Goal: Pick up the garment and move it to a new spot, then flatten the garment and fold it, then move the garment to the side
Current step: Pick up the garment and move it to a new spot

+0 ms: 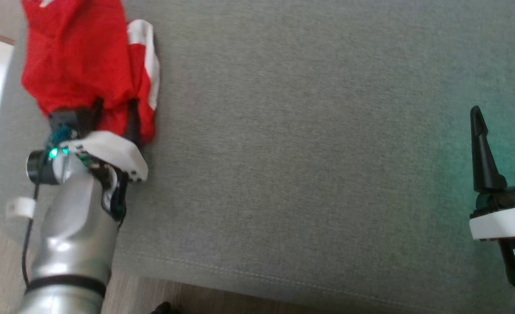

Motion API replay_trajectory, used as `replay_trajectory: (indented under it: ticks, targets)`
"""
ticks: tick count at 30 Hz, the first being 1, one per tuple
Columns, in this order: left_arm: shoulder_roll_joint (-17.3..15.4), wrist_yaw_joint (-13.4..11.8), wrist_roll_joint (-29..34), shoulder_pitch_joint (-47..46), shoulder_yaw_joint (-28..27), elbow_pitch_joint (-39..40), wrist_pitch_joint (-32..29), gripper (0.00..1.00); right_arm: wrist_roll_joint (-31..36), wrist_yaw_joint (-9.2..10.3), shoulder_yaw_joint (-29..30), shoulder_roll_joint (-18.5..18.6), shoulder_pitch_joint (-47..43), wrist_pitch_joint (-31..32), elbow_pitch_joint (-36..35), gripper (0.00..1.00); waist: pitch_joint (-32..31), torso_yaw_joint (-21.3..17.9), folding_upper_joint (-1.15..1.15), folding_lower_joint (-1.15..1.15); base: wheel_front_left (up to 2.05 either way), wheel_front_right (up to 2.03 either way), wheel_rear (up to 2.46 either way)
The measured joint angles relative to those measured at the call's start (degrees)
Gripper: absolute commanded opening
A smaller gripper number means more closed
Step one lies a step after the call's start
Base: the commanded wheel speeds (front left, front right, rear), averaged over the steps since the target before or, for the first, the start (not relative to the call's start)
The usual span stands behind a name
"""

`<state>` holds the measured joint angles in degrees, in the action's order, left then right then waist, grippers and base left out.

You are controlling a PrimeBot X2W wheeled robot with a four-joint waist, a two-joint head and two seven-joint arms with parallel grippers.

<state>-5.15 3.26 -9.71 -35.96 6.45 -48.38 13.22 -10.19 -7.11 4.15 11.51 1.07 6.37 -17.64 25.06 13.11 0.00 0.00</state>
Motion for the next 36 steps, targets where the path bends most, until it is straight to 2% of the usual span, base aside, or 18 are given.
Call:
replay_trajectory:
  ticks: [5, 6, 7, 8, 12, 15, 21, 28, 33, 36]
  targets:
    - [-0.3, 0.3, -2.3, -6.5, -1.8, -8.6, -2.5, 1.00, -0.2, 0.00, 0.0, 0.0, 0.1, -0.5, 0.8, 1.00, 1.0, -1.5, 0.00, 0.00, 0.00, 0.00, 0.00]
    - [-0.3, 0.3, -2.6, -7.3, -1.9, -9.7, -2.6, 0.78, -0.4, 0.00, 0.0, 0.0, 0.2, -0.7, 1.0, 1.00, 0.9, -1.6, 0.00, 0.00, 0.00, 0.00, 0.00]
    - [-0.4, 0.3, -2.6, -7.9, -2.0, -10.7, -2.5, 0.19, -0.4, 0.00, -0.1, 0.0, 0.4, -0.8, 1.2, 1.00, 0.8, -1.7, 0.00, 0.00, 0.00, 0.00, 0.00]
    - [-0.6, 0.3, -2.6, -8.2, -2.1, -11.5, -2.2, 0.00, -0.4, 0.00, -0.1, 0.0, 0.6, -0.8, 1.4, 1.00, 0.6, -1.8, 0.00, 0.00, 0.00, 0.00, 0.00]
    - [-1.5, -1.0, -2.6, -7.7, -2.6, -12.8, 0.5, 0.00, -0.4, 0.00, -0.4, -0.4, 0.9, -1.8, 2.6, 1.00, -0.8, -1.9, 0.00, 0.00, 0.00, 0.00, 0.00]
    - [-1.7, -2.8, -2.5, -5.3, -3.1, -9.7, 1.0, 0.00, -0.4, 0.00, -0.8, -0.9, 0.8, -2.6, 3.6, 1.00, -2.4, -2.2, 0.00, 0.00, 0.00, 0.00, 0.00]
    - [-1.8, -5.9, 0.3, 5.1, -3.7, 12.2, 1.1, 0.00, -0.4, 0.00, -1.5, -2.8, 0.3, -4.1, 5.5, 1.00, -7.1, -2.7, 0.00, 0.00, 0.00, 0.00, 0.00]
    - [-1.5, -5.8, 3.0, 19.8, -1.5, 31.6, 1.1, 0.00, -0.4, 0.00, -2.0, -5.5, -3.6, -4.9, 7.3, 1.00, -13.8, -3.5, 0.00, 0.00, 0.00, 0.00, 0.00]
    - [-1.1, -5.4, 3.6, 25.8, 2.2, 38.9, 0.7, 0.00, -0.4, 0.00, -2.4, -6.7, -5.2, -5.0, 7.6, 1.00, -17.5, -5.2, 0.00, 0.00, 0.00, 0.00, 0.00]
    - [-0.9, -5.0, 3.7, 26.6, 3.6, 40.2, -0.1, 0.00, -0.4, 0.00, -3.1, -7.1, -5.3, -5.0, 7.7, 1.00, -18.1, -6.7, 0.00, 0.00, 0.00, 0.00, 0.00]
